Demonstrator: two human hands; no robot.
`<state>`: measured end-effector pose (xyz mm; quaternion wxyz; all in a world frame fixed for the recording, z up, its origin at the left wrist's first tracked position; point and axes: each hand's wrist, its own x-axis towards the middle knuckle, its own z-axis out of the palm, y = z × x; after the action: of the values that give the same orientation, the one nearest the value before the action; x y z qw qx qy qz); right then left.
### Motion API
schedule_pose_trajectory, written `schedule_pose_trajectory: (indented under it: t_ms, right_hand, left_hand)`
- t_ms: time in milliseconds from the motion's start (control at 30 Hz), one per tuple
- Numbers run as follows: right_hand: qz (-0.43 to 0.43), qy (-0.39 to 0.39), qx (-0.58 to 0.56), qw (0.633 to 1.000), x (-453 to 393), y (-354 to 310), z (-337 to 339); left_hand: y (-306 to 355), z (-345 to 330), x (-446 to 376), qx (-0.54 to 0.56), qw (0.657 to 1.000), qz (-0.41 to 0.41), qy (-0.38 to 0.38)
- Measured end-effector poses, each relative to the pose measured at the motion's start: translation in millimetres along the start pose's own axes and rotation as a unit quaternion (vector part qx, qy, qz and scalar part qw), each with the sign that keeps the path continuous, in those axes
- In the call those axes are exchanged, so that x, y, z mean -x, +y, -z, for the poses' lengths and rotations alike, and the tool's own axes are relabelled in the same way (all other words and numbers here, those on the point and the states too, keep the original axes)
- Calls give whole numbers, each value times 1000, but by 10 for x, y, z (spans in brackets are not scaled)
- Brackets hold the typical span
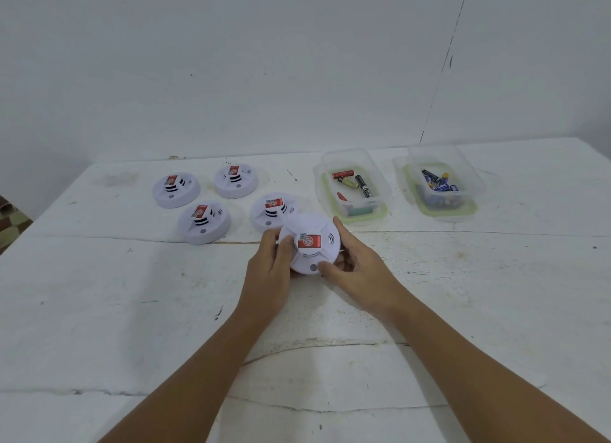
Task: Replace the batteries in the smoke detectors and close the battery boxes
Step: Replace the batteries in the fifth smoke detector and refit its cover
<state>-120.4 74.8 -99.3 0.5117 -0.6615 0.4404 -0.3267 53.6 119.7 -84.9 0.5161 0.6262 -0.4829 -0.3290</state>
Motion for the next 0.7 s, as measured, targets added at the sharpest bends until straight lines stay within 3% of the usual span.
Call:
schedule_pose_trajectory:
  t_ms: [700]
  right_hand:
    - [11,0,42,999,-48,33,-33]
  left_hand:
    - [-44,5,-8,-33,999,-10,-14]
